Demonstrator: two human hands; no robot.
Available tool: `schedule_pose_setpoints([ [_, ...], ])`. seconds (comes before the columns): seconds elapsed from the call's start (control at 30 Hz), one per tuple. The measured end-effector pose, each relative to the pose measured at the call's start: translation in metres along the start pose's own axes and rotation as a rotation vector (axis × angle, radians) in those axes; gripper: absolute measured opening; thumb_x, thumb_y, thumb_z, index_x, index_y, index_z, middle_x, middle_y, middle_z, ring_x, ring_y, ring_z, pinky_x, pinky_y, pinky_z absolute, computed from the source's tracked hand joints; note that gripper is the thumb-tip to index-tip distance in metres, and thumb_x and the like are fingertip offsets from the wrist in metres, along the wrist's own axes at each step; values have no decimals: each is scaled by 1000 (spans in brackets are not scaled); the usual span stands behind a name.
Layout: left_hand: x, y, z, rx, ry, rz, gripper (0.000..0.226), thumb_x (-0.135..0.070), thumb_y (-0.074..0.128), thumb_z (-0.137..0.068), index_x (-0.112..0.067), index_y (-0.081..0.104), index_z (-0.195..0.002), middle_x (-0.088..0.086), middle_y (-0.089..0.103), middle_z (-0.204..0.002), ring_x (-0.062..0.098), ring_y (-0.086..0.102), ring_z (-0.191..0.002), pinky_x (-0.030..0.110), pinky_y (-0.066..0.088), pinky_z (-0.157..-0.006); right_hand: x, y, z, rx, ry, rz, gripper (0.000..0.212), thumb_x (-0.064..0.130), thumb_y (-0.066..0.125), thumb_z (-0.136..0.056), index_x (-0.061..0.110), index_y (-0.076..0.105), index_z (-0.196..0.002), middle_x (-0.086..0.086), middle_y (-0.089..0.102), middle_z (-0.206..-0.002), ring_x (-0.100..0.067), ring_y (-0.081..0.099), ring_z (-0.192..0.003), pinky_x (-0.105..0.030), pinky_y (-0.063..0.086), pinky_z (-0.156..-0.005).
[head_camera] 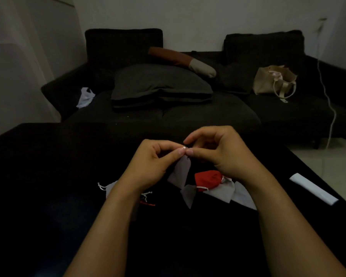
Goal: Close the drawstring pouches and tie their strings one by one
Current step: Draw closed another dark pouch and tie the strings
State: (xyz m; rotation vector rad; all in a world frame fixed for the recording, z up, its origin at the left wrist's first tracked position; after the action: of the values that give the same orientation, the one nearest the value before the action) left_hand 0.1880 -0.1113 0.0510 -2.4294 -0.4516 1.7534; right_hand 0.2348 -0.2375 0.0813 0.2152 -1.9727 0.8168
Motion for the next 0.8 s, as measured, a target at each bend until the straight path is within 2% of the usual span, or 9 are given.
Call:
schedule_pose_setpoints([
  [0.1,3,1,3,68,-51,-54,17,-11,65,-91,-22,78,-93,-3,78,-93,10,72,-96,25,54,-85,2,10,0,104,-16,128,15,13,78,-81,24,75,-90,-1,75,-80,-15,72,-79,-38,60,-78],
  [0.27,13,6,6,182,-126,-146,13,-12,68,-89,-16,79,-94,2,78,-92,14,73,-94,32,56,-90,-1,24,0,267,52,307,15,18,78,-81,30,72,-87,6,72,-80,-2,67,-73,-23,55,-70],
  [0.37,17,9,9,220,-168,-154,14,-12,66,-91,-16,79,-94,2,78,-93,14,72,-95,30,55,-89,-4,28,1,301,82,346,11,19,77,-82,28,72,-84,8,69,-72,3,61,-64,-15,45,-60],
  [0.47,20,11,12,256,-207,-134,17,-13,62,-94,-15,78,-98,4,77,-96,16,72,-98,30,54,-90,-4,29,0,294,78,404,11,20,77,-82,29,71,-83,7,69,-73,0,62,-67,-22,48,-64],
  [0.63,17,9,13,232,-215,-130,16,-12,62,-93,-17,78,-95,1,78,-94,11,72,-94,27,53,-86,0,33,-1,290,38,462,11,20,75,-84,29,69,-84,6,70,-79,-3,64,-74,-28,55,-71],
  [0.73,13,6,13,194,-204,-111,13,-12,66,-90,-12,78,-94,5,78,-92,14,73,-93,25,55,-84,-2,35,1,315,43,444,9,19,70,-88,27,67,-86,4,68,-81,-4,62,-72,-25,51,-67],
  [0.8,10,1,12,135,-205,-33,13,-15,70,-83,-9,78,-92,7,78,-90,16,73,-90,23,56,-81,0,35,3,328,48,338,7,19,66,-92,25,65,-88,3,68,-80,-2,61,-70,-19,47,-64],
])
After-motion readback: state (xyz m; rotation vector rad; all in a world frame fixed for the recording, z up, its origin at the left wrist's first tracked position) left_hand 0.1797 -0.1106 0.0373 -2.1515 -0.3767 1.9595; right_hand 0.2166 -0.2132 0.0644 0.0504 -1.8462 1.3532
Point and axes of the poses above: each hand's wrist, its own z-axis away from the middle knuckle, its own y-axis out of the palm, x = y × z, the point moved 10 cm from there along -z, towards the middle knuckle
